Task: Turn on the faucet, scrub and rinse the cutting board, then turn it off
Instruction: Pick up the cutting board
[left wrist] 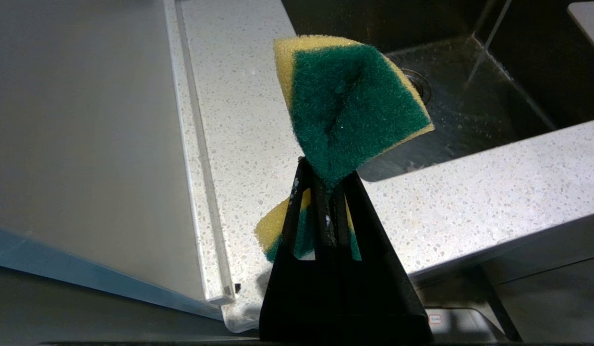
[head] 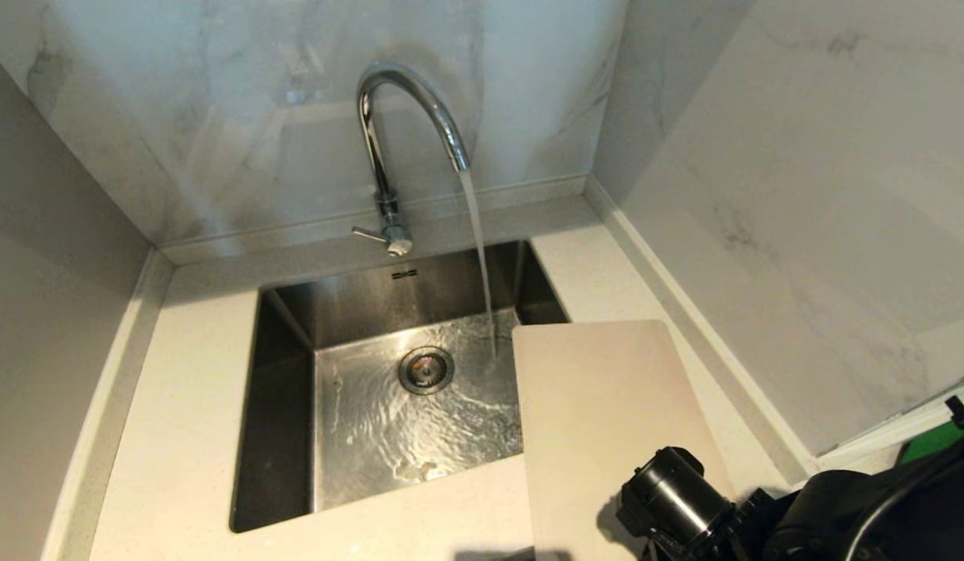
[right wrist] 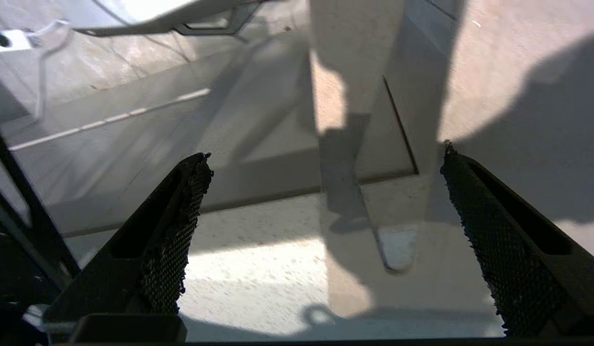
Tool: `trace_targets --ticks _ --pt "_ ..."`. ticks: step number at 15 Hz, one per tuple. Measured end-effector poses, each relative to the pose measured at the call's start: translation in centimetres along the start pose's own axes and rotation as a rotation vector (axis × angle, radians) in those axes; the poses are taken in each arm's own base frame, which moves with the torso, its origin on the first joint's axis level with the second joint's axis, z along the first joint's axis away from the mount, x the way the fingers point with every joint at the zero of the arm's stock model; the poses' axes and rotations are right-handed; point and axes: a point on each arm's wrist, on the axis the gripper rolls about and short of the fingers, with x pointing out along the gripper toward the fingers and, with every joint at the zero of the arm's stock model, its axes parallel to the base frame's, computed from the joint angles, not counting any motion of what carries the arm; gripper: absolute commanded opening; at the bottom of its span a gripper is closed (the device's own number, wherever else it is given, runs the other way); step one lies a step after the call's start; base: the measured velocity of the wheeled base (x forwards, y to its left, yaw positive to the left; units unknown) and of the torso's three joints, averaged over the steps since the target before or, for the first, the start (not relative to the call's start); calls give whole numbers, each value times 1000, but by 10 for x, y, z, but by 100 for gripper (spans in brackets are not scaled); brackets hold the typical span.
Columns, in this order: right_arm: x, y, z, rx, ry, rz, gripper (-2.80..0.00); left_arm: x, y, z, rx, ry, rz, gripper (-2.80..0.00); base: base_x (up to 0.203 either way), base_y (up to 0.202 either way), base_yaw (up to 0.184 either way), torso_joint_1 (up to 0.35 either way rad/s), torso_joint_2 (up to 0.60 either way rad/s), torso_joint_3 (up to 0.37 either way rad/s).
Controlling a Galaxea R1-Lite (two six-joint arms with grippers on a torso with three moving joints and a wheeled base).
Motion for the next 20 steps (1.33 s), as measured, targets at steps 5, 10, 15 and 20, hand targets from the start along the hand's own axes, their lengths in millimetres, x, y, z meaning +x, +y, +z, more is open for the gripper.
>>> trace_targets --ticks 5,10,15,20 --pt "7 3 -1 10 4 41 0 0 0 0 1 -1 0 -280 0 0 0 0 0 0" --pt "12 7 -3 6 24 63 0 0 0 0 0 0 0 -280 0 0 0 0 0 0" --pt "26 9 -2 10 1 41 0 0 0 0 1 -1 0 -280 0 0 0 0 0 0" --pt "42 14 -4 12 1 30 0 0 0 0 0 -1 0 -280 0 0 0 0 0 0"
